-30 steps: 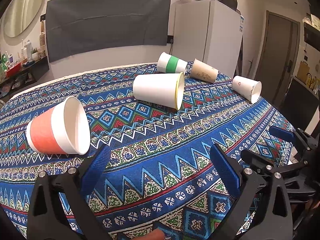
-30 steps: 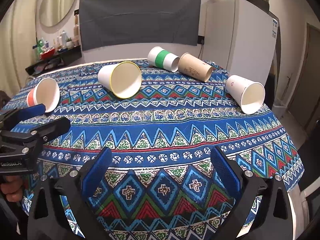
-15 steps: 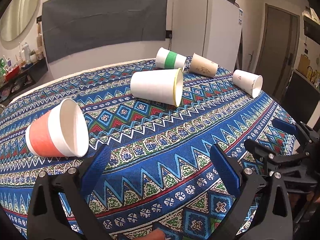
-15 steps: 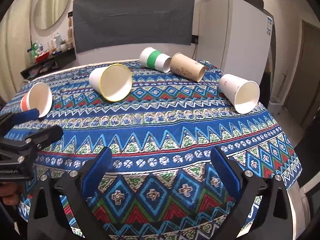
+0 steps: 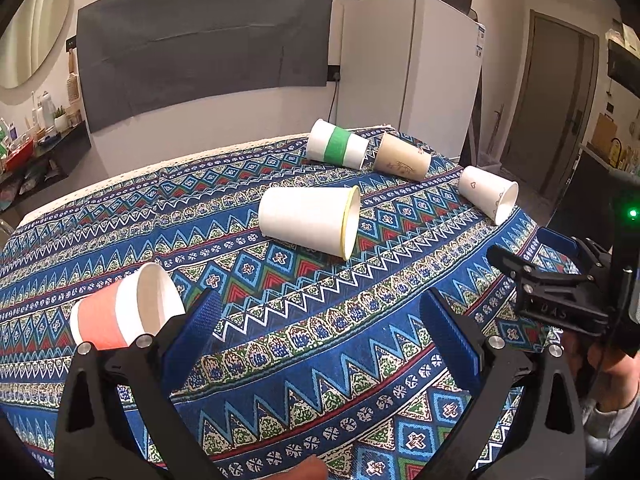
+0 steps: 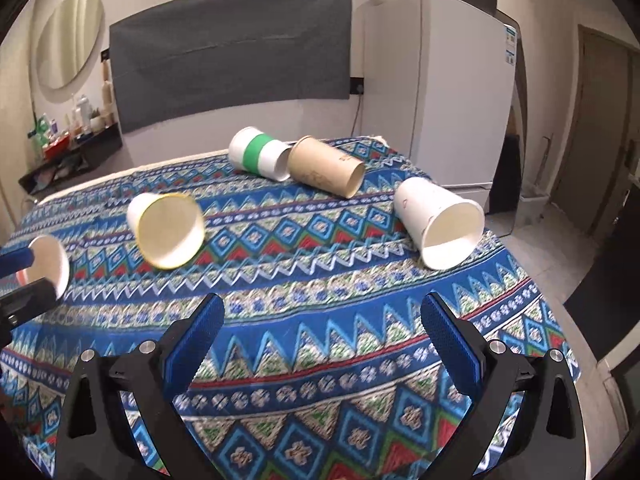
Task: Flip cup upside down
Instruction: 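Move the right tool toward the white pink-heart cup lying on its side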
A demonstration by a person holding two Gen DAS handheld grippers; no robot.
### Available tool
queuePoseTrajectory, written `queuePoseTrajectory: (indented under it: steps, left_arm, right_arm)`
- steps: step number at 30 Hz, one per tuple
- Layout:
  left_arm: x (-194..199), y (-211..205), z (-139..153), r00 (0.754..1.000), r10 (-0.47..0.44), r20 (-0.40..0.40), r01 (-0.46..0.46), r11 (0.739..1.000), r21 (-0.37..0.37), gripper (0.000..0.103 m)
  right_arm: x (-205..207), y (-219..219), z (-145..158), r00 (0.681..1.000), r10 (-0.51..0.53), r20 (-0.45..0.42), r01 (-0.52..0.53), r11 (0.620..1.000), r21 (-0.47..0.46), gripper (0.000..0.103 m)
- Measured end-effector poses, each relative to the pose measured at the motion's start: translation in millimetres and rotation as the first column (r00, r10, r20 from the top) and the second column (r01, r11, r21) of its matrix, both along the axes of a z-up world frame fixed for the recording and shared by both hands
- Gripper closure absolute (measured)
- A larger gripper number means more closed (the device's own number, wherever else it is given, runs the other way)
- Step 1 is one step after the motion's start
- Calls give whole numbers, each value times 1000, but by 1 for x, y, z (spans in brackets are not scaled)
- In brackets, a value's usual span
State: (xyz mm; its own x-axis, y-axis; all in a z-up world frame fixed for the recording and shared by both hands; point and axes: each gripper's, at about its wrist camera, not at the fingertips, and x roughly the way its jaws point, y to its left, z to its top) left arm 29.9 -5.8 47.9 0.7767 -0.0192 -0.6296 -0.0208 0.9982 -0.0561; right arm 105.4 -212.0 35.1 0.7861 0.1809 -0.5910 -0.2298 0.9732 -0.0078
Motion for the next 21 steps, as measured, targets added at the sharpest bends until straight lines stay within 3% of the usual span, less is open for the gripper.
queuePoseTrajectory:
  steps: [7,13,19,20,21]
  left_arm:
    - [5,8,18,998,14,-62,-16,999,-34,6]
    - [20,4,33,999,-3,-34,3,1000,-8,6]
    - [56,-8,20,994,-69,-87,70,998,6,6]
    - [63,-10,17,993,-74,-96,76,997,12,6]
    - [67,-11,15,992,-80,-101,82,997,15,6]
  right_arm:
    - [36,-14,4,997,-62,-38,62,998,-2,9]
    - [65,-28,1,990,-109,-91,107,994,-26,10]
    - [84,-38,-6,984,-128,-127,124,991,-44,10]
    - [88,-39,-7,983,-125,-133,121,992,-37,11]
    - [93,-42,-9,983,-117,-143,115,993,-20,21]
